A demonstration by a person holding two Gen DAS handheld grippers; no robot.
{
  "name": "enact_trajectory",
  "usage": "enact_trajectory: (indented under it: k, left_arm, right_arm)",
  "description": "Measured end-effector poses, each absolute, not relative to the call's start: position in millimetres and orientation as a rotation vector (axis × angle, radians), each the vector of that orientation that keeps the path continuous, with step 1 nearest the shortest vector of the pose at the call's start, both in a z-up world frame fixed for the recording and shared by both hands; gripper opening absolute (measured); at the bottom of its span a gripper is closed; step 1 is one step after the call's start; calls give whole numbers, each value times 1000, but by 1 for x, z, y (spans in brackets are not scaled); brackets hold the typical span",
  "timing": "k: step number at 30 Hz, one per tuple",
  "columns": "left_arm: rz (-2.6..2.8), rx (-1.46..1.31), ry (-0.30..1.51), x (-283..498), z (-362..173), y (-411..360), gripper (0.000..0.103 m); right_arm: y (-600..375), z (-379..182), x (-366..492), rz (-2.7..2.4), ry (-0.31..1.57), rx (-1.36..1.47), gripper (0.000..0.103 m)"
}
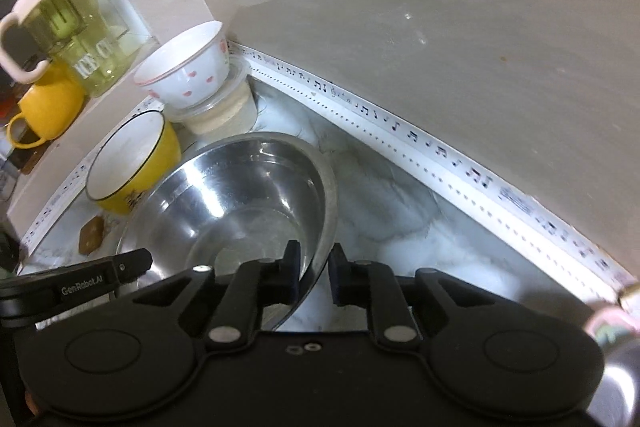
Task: Organize plates and bowls
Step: 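Move both tools to the large steel bowl and close on its rim, then lift the steel bowl with both tools and carry it toward the cream bowl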
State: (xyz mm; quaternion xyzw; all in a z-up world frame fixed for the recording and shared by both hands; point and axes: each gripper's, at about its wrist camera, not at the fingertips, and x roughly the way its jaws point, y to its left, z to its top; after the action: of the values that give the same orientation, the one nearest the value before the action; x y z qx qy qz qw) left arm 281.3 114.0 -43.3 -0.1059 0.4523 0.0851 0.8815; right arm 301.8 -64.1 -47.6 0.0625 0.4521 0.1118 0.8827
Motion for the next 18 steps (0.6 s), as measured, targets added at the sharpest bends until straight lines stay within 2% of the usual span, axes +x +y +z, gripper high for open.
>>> enact_trajectory:
  k: [18]
  left_arm:
    - [31,-228,858,186,27,63,14]
  right_arm:
    - [-106,22,186,177,816,166,16]
